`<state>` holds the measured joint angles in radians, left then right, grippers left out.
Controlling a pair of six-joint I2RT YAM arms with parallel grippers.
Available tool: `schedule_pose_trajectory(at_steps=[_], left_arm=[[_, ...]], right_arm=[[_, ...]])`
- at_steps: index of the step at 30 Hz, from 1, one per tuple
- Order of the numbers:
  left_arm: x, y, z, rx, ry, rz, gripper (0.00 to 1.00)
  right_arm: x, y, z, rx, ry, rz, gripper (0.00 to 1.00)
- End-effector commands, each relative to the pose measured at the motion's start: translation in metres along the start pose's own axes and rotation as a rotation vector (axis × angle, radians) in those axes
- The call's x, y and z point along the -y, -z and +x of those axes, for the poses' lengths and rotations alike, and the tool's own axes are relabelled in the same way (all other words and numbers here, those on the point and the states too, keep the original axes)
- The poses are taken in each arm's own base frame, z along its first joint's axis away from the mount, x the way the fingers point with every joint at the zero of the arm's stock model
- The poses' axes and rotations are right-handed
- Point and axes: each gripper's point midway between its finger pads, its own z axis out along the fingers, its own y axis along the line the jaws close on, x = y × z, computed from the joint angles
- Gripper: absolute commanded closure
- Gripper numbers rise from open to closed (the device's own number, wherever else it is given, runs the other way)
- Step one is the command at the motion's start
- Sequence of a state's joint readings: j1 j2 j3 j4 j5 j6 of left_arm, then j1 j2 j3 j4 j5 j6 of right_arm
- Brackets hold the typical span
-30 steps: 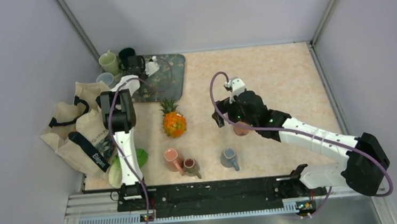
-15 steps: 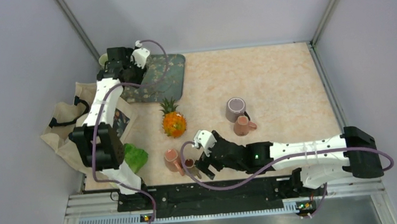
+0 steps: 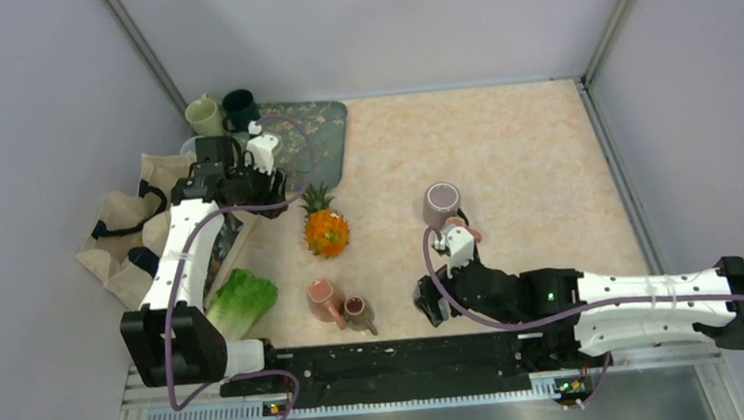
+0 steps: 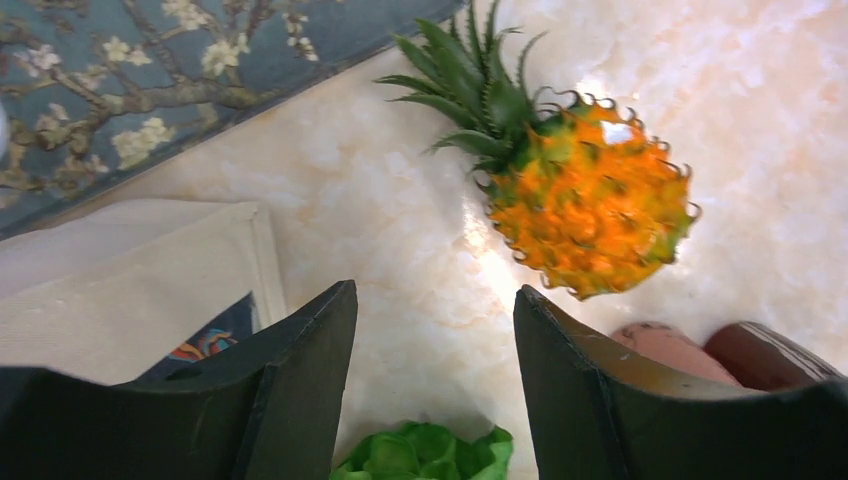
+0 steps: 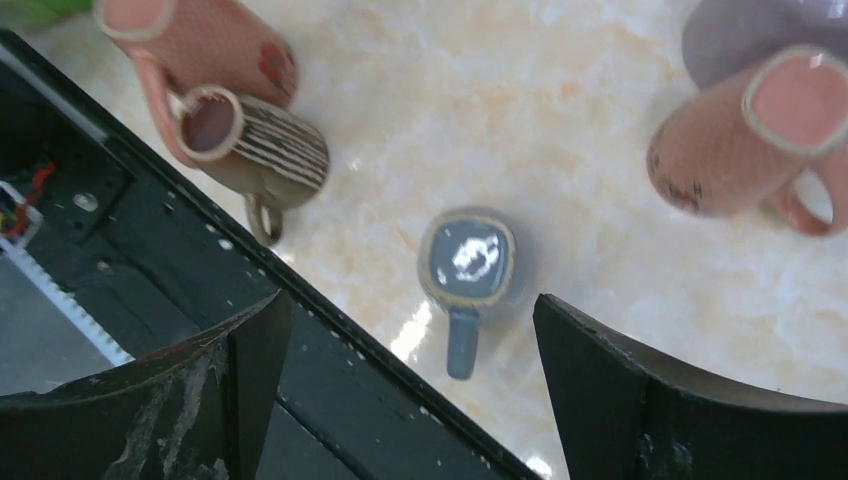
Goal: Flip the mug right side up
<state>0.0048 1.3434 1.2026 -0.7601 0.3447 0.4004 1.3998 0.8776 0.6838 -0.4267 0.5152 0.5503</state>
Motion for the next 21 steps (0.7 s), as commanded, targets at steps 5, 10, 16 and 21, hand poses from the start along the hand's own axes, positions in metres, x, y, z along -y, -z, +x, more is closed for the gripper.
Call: schedule_pose_trajectory(at_steps=[5, 10, 16, 21], left_arm=[[0.040, 0.028, -0.029, 0.100, 0.049, 0.183, 0.36], [0.040, 0.028, -0.030, 0.101, 0.057, 0.179, 0.36], [0.040, 0.027, -0.027, 0.094, 0.060, 0.180, 0.37], [0.043, 0.027, -0.031, 0.106, 0.064, 0.199, 0.38]], right_arm=[[0.026, -0.017, 0.067, -0.150, -0.074, 0.140, 0.14], [0.037, -0.035, 0.072, -0.121, -0.058, 0.226, 0.35], [0.036, -0.052, 0.084, -0.160, -0.025, 0.215, 0.60], [0.037, -0.058, 0.082, -0.176, -0.027, 0.194, 0.91]])
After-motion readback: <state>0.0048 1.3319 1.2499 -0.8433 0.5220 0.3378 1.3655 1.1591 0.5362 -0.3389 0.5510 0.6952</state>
